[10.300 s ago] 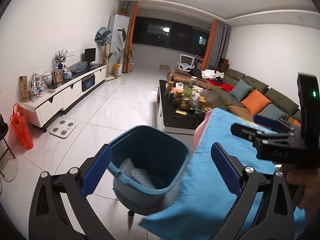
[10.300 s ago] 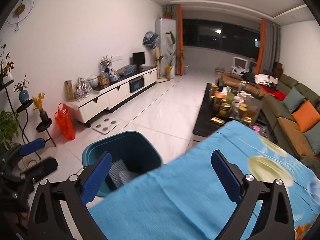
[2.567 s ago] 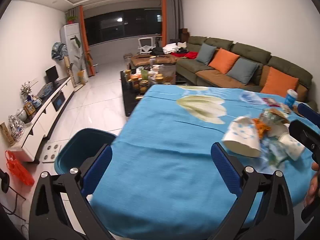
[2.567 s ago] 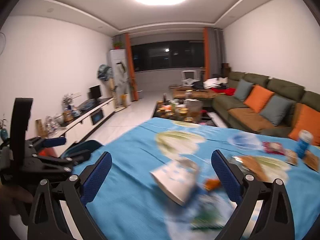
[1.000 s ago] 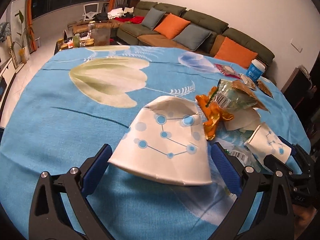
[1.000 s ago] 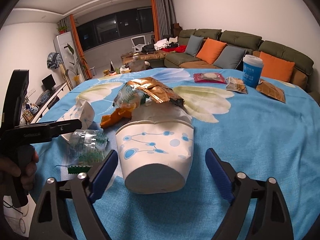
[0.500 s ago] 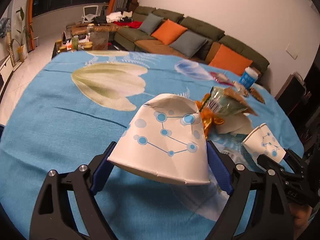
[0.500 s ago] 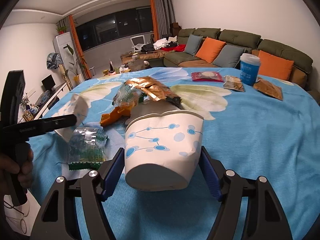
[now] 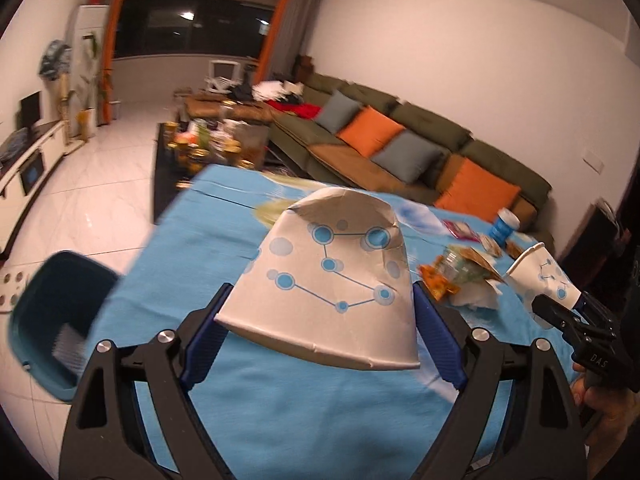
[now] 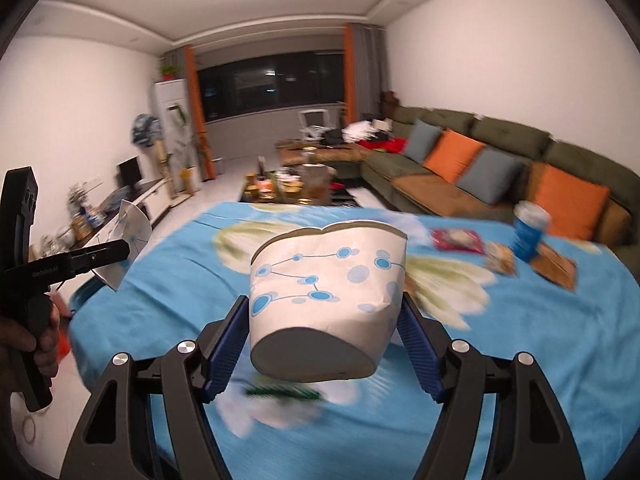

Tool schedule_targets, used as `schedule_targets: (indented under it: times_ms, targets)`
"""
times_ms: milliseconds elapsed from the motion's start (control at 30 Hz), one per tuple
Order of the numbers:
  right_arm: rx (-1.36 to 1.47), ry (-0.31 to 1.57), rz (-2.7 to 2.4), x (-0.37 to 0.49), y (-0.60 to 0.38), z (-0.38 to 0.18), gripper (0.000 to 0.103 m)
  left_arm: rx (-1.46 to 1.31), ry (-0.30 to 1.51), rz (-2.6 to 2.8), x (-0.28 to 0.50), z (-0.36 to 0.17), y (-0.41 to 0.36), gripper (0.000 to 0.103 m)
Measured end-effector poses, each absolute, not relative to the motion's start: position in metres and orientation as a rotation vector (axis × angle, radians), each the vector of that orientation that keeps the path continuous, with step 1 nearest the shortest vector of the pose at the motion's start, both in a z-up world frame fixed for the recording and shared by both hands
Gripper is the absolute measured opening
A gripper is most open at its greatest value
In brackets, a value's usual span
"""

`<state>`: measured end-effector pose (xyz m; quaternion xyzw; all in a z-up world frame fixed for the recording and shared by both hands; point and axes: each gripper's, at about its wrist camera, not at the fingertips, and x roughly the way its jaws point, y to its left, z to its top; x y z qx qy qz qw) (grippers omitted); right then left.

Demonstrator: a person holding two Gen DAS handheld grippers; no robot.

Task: Collect trash
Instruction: 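Grasp a white paper cup with the left gripper while the right gripper grasps another cup, then carry both white paper cups over the teal bin and open both grippers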

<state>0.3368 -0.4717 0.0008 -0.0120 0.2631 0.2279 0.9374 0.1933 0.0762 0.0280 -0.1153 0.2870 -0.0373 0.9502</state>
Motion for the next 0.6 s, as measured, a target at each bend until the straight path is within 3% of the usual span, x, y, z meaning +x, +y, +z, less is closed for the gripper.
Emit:
schedule_targets:
  times_ms: [600]
  targets:
    - [-0.166,0.517,0.885,0.351,-0.266,0.032,0.07,-0.323,0.521,0.311,0.099,0.036,0.275,0.086]
